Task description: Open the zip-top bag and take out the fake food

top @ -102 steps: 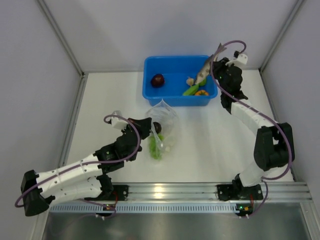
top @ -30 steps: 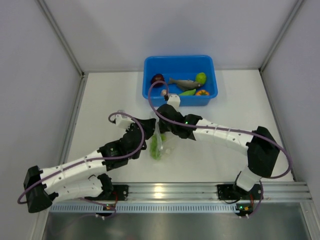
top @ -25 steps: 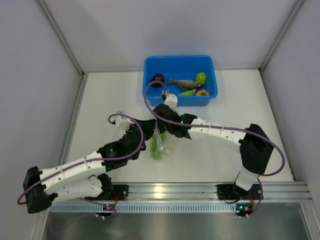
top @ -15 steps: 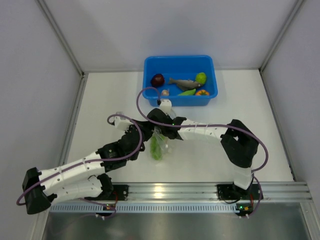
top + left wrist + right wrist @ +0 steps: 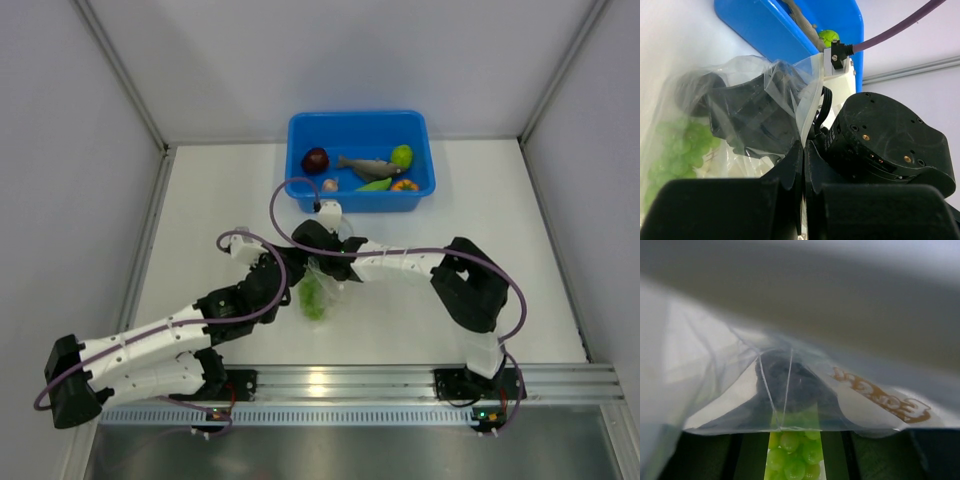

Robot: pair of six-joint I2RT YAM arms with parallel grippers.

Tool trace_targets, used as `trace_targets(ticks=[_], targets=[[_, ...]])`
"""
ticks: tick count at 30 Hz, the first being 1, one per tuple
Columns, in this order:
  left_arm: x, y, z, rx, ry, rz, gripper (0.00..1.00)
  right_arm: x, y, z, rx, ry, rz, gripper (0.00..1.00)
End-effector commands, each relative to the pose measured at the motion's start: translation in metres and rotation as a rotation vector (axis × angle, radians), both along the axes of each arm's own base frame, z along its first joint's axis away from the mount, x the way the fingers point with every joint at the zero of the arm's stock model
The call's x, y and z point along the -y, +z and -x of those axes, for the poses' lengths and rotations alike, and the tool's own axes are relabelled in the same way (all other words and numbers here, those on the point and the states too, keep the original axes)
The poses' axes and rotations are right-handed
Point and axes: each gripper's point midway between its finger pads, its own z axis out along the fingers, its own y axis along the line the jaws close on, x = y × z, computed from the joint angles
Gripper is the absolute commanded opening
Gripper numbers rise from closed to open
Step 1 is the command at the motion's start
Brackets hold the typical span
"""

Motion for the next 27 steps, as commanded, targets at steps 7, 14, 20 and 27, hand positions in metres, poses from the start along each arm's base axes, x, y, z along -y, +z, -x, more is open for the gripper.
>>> trace_targets(ticks=[7,14,20,27], targets=[[-0.009,0.012,-0.001,0.049,0.036,0.063,0.00,0.000,-0.010,0.002,0.024,0.003,-0.012,0.52],[-0.015,0.009,0.001,0.055,0.041,0.054,0.00,-0.022,0.006,0.001,0.060,0.061,-0.134,0.57],[-0.020,0.005,0.003,0.058,0.042,0.050,0.00,-0.041,0.015,0.001,0.075,0.123,-0.235,0.60],[-0.025,0.002,0.005,0.062,0.045,0.045,0.00,-0.047,-0.019,-0.008,0.018,0.121,-0.137,0.71]])
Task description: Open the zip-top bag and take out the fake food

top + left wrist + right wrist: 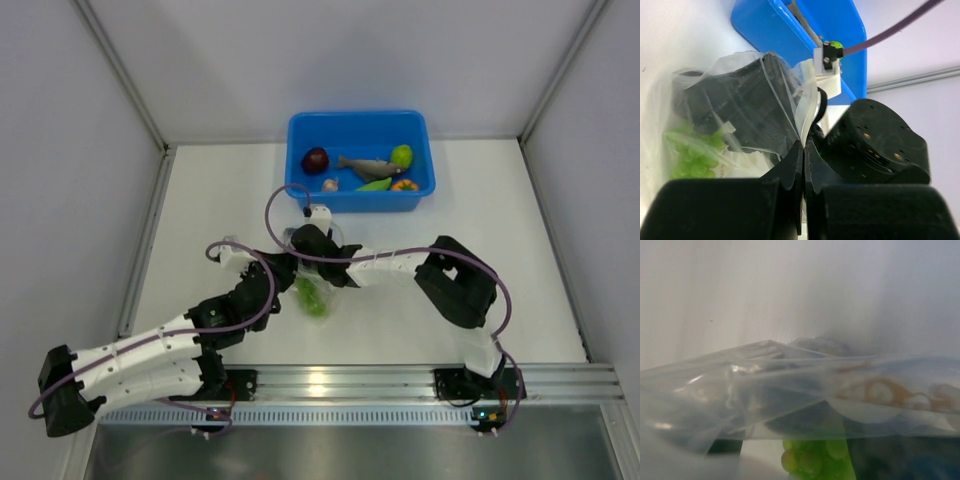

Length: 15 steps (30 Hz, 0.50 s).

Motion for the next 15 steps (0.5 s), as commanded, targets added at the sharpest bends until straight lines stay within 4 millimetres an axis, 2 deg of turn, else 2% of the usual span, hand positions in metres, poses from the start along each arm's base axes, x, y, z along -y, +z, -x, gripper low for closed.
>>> trace_targets(ticks=[1,5,6,8,11,13,14,15], targets=[[-0.003,0.012,-0.001,0.039,0.016,0.034,0.00,-0.010,-0.009,-0.010,0.002,0.001,0.019,0.72],[-0.005,0.014,-0.001,0.044,0.016,0.034,0.00,-0.010,-0.020,-0.015,0.002,-0.007,0.062,0.74],[-0.005,0.014,-0.001,0.045,0.016,0.036,0.00,-0.007,-0.028,-0.016,-0.004,-0.013,0.089,0.74],[-0.006,0.014,-0.001,0.044,0.016,0.033,0.00,-0.005,-0.029,-0.017,-0.004,-0.018,0.094,0.70],[-0.007,0.014,0.000,0.048,0.020,0.033,0.00,-0.002,-0.023,-0.017,0.017,-0.021,0.077,0.59],[-0.009,0.013,-0.001,0.048,0.026,0.030,0.00,-0.002,-0.009,-0.018,0.042,-0.018,0.056,0.53],[-0.009,0.013,-0.001,0.048,0.027,0.028,0.00,0.001,-0.008,-0.017,0.047,-0.015,0.061,0.52],[-0.009,0.012,-0.001,0.046,0.029,0.027,0.00,0.001,0.002,-0.016,0.059,-0.016,0.048,0.51]])
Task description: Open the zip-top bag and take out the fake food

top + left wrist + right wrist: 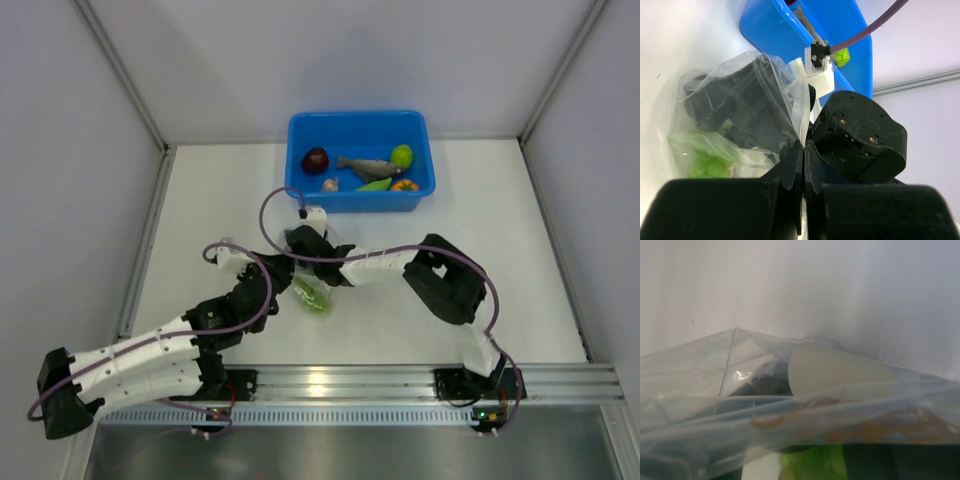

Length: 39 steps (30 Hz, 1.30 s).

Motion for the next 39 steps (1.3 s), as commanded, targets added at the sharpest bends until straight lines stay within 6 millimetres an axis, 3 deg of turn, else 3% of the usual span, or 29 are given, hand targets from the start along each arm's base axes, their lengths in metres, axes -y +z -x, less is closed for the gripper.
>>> trace_targets(ticks=[1,8,9,14,21,31,34,39], targets=[[0.001,0.014,-0.001,0.038,0.007,0.059,0.00,0.010,0.030,-0.004,0.063,-0.020,-0.014,0.51],[-0.004,0.012,-0.002,0.038,0.025,0.055,0.00,0.027,0.070,0.010,0.108,-0.004,-0.059,0.52],[-0.004,0.011,-0.002,0.037,0.028,0.052,0.00,0.028,0.084,0.014,0.119,0.007,-0.085,0.52],[-0.007,0.010,-0.001,0.037,0.035,0.047,0.00,0.039,0.103,0.029,0.125,0.051,-0.109,0.52],[-0.009,0.012,-0.002,0.042,0.044,0.043,0.00,0.043,0.117,0.047,0.133,0.143,-0.076,0.51],[-0.021,0.045,-0.006,0.113,0.075,-0.027,0.00,0.048,0.096,0.085,0.112,0.365,0.144,0.48],[-0.025,0.045,-0.007,0.116,0.096,-0.040,0.00,0.044,0.104,0.101,0.154,0.444,0.112,0.47],[-0.022,0.039,-0.007,0.102,0.089,-0.044,0.00,0.032,0.145,0.123,0.290,0.566,0.013,0.47]])
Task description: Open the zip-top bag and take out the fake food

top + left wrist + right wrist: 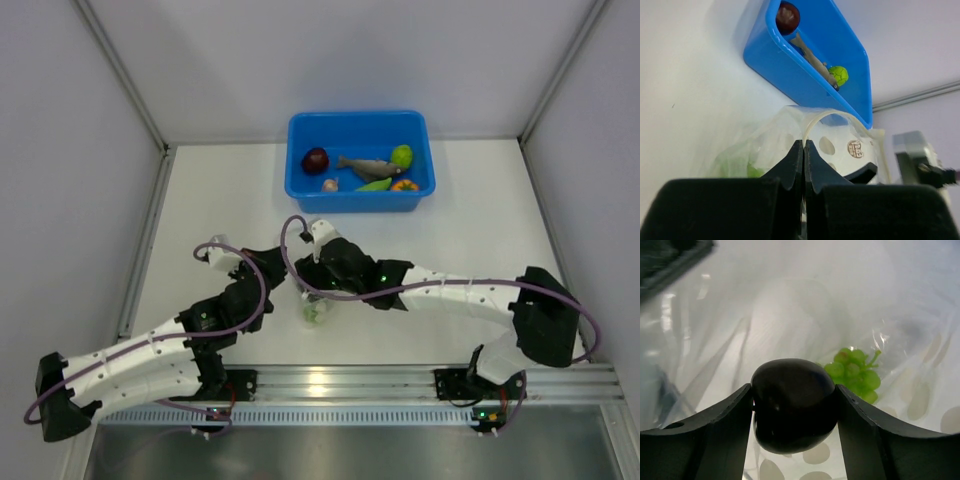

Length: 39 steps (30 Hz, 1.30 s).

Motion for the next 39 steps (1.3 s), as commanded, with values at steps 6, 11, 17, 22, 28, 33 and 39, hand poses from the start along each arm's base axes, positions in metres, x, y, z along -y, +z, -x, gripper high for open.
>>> trace_targets(ticks=[6,11,17,22,28,33,39], targets=[[0.006,0.012,-0.001,0.012,-0.020,0.032,0.00,-0.007,0.102,0.002,0.228,0.044,-0.262,0.47],[0.008,0.001,0.001,-0.005,-0.036,0.028,0.00,0.001,0.135,-0.006,0.274,-0.016,-0.329,0.47],[0.006,-0.003,0.002,-0.007,-0.031,0.023,0.00,0.011,0.181,-0.007,0.287,-0.041,-0.451,0.47],[0.004,-0.003,0.002,-0.005,-0.026,0.015,0.00,0.031,0.224,-0.016,0.265,-0.056,-0.592,0.47],[0.003,-0.003,0.002,-0.006,-0.028,0.005,0.00,0.073,0.240,-0.075,0.259,-0.173,-0.591,0.49],[-0.004,0.003,0.004,0.008,-0.020,0.019,0.00,0.116,0.231,-0.140,0.280,-0.316,-0.534,0.51],[-0.002,0.005,0.004,0.011,-0.025,0.016,0.00,0.147,0.149,-0.236,0.179,-0.546,-0.355,0.51]])
